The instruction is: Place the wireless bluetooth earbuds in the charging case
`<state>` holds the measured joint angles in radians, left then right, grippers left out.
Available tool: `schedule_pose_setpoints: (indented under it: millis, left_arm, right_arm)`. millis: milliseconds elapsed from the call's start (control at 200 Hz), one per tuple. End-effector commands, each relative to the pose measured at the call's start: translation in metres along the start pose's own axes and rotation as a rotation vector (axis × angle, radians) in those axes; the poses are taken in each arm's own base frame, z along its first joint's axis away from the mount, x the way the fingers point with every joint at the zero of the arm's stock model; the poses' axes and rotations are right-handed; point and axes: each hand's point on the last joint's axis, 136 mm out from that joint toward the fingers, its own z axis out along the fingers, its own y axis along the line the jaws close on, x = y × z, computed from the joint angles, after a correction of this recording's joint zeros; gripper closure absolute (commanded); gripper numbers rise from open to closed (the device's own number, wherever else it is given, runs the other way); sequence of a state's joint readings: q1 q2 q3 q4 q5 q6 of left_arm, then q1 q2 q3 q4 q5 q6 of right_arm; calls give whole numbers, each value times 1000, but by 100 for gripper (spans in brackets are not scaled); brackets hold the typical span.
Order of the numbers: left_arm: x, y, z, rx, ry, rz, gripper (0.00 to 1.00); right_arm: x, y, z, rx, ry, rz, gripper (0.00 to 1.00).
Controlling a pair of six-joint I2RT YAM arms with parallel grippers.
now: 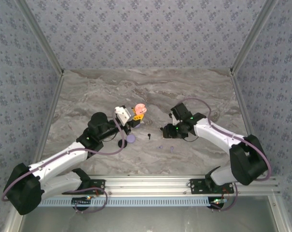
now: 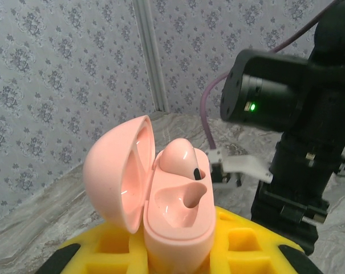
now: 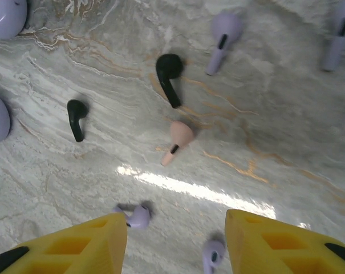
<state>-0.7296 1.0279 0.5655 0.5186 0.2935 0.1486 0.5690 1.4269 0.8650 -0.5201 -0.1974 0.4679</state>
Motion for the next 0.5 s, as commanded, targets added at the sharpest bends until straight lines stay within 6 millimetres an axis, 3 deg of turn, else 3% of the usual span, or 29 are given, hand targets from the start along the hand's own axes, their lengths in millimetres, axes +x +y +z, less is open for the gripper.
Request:
schedule_pose_setpoints:
  millis: [0,495]
  left_arm:
    - [-8,-1,-4,-6,-23,13,93]
    - [-6,1,-8,-26,-7,14,93]
  right_arm:
    - [-15,10,10,5,-36,5,49]
    - [-18,0,51,175,12,-49,55]
